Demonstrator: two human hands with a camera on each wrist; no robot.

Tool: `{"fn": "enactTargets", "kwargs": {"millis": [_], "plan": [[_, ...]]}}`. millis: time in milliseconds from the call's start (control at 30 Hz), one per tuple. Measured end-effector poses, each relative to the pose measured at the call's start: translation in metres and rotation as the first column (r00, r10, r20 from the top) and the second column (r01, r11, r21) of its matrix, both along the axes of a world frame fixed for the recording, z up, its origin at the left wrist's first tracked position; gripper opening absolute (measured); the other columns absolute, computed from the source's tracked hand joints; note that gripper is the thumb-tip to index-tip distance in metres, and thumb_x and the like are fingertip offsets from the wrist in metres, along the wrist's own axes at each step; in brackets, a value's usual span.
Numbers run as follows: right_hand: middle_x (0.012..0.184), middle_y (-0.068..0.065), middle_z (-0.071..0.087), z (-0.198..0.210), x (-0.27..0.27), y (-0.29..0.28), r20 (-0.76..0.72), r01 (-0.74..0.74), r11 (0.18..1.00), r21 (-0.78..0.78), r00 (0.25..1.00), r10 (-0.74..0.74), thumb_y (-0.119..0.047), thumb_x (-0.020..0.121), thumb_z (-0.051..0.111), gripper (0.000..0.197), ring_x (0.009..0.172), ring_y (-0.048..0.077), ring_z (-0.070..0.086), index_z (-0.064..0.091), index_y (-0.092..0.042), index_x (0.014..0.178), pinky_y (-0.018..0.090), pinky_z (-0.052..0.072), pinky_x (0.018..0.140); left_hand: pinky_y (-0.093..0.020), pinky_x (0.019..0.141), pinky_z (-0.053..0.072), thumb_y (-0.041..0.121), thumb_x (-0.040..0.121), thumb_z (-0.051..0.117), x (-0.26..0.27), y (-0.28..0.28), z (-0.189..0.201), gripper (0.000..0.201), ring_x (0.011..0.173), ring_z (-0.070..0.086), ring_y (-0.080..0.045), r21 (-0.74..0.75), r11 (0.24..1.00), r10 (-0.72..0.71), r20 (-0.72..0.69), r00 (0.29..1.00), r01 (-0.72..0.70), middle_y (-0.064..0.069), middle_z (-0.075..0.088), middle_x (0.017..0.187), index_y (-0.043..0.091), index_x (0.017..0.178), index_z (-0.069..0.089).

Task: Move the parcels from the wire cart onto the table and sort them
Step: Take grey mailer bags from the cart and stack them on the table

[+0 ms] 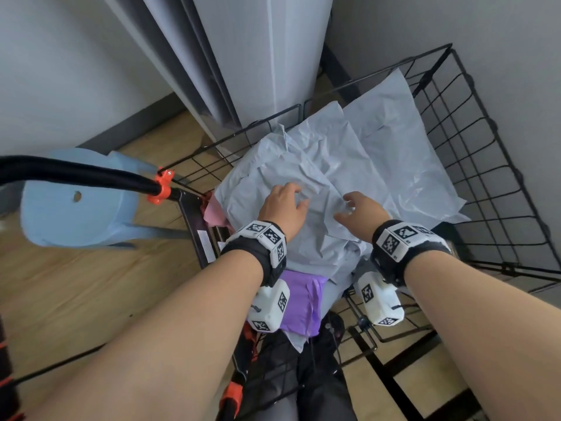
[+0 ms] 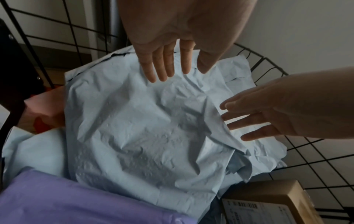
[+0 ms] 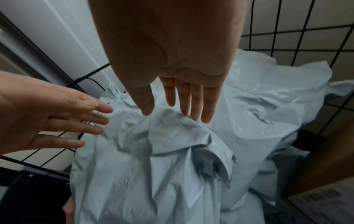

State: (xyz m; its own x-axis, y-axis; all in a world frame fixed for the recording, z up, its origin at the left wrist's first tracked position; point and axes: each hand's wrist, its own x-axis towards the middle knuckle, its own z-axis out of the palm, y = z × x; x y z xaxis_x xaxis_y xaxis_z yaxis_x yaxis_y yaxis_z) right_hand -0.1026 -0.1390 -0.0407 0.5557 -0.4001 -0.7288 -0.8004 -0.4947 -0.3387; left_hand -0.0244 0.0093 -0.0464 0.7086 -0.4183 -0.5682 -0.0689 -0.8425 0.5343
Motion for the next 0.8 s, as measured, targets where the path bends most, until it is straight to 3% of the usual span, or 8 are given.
{"fn": "enactTargets", "kwargs": {"millis": [167, 233, 333, 400, 500, 600, 800], "plan": [[0.129, 0.011, 0.055, -0.011, -0.001, 0.006, -0.007, 0.069, 0.997, 0.033, 0.998, -0.069, -0.021, 0.087, 0.063, 0.064, 0.115, 0.03, 0.056, 0.034, -0.017, 0.144, 0.034, 0.047, 0.09, -0.034, 0.101, 0.039, 0.03, 0.095, 0.05, -0.001, 0.004, -0.012, 0.039, 0.12, 0.05, -0.028, 0.002, 1.0, 0.01, -0.03, 0.999, -0.01, -0.011, 0.045, 0.136, 0.016, 0.132, 0.048], [0.121, 0.01, 0.059, -0.01, -0.001, 0.007, 0.002, 0.102, 0.994, 0.047, 0.995, -0.102, -0.026, 0.084, 0.068, 0.064, 0.109, 0.03, 0.059, 0.04, -0.017, 0.14, 0.035, 0.05, 0.085, -0.033, 0.101, 0.038, 0.03, 0.095, 0.05, -0.002, 0.004, -0.012, 0.039, 0.12, 0.05, -0.028, 0.004, 1.0, 0.019, -0.042, 0.999, -0.019, -0.011, 0.045, 0.136, 0.016, 0.132, 0.048], [0.094, 0.006, 0.063, -0.003, -0.001, 0.008, 0.013, 0.065, 0.998, 0.027, 0.998, -0.065, -0.021, 0.084, 0.067, 0.026, 0.092, 0.026, 0.062, 0.066, -0.012, 0.108, 0.027, 0.044, 0.072, -0.031, 0.098, 0.038, 0.03, 0.095, 0.05, -0.002, 0.004, -0.009, 0.037, 0.117, 0.051, -0.026, -0.005, 1.0, 0.025, -0.034, 0.999, -0.025, -0.01, 0.047, 0.134, 0.016, 0.129, 0.05], [0.078, 0.003, 0.06, 0.006, -0.001, 0.007, 0.042, 0.061, 0.998, 0.023, 0.997, -0.062, -0.014, 0.084, 0.064, 0.004, 0.08, 0.023, 0.058, 0.067, -0.011, 0.083, 0.026, 0.042, 0.068, -0.03, 0.095, 0.039, 0.031, 0.095, 0.05, -0.002, 0.004, -0.002, 0.036, 0.114, 0.053, -0.025, -0.009, 0.999, 0.052, -0.034, 0.998, -0.052, -0.009, 0.048, 0.132, 0.015, 0.127, 0.051], [0.07, -0.002, 0.057, 0.026, -0.003, 0.005, 0.071, 0.073, 0.996, 0.051, 0.995, -0.076, -0.012, 0.083, 0.065, 0.013, 0.076, 0.019, 0.054, 0.063, -0.018, 0.071, 0.023, 0.039, 0.061, -0.029, 0.094, 0.039, 0.035, 0.095, 0.049, 0.0, 0.004, 0.011, 0.034, 0.111, 0.053, -0.025, -0.026, 0.994, 0.104, -0.026, 0.994, -0.105, -0.009, 0.05, 0.129, 0.014, 0.121, 0.052], [0.071, -0.002, 0.057, 0.057, -0.004, 0.0, 0.103, 0.104, 0.992, 0.069, 0.988, -0.111, -0.01, 0.083, 0.064, 0.01, 0.07, 0.016, 0.052, 0.066, -0.016, 0.075, 0.019, 0.038, 0.054, -0.031, 0.094, 0.039, 0.039, 0.095, 0.048, 0.002, 0.001, 0.032, 0.036, 0.112, 0.053, -0.027, -0.018, 0.993, 0.112, -0.02, 0.993, -0.113, -0.01, 0.05, 0.128, 0.013, 0.12, 0.052], [0.091, 0.004, 0.065, 0.117, -0.014, -0.013, 0.201, 0.161, 0.98, 0.119, 0.962, -0.183, -0.004, 0.085, 0.061, 0.008, 0.084, 0.019, 0.058, 0.067, -0.01, 0.084, 0.022, 0.047, 0.066, -0.031, 0.089, 0.038, 0.047, 0.096, 0.04, -0.001, -0.014, 0.089, 0.043, 0.112, 0.053, -0.027, -0.016, 0.998, 0.066, -0.001, 0.998, -0.066, -0.01, 0.053, 0.126, 0.011, 0.116, 0.052]]}}
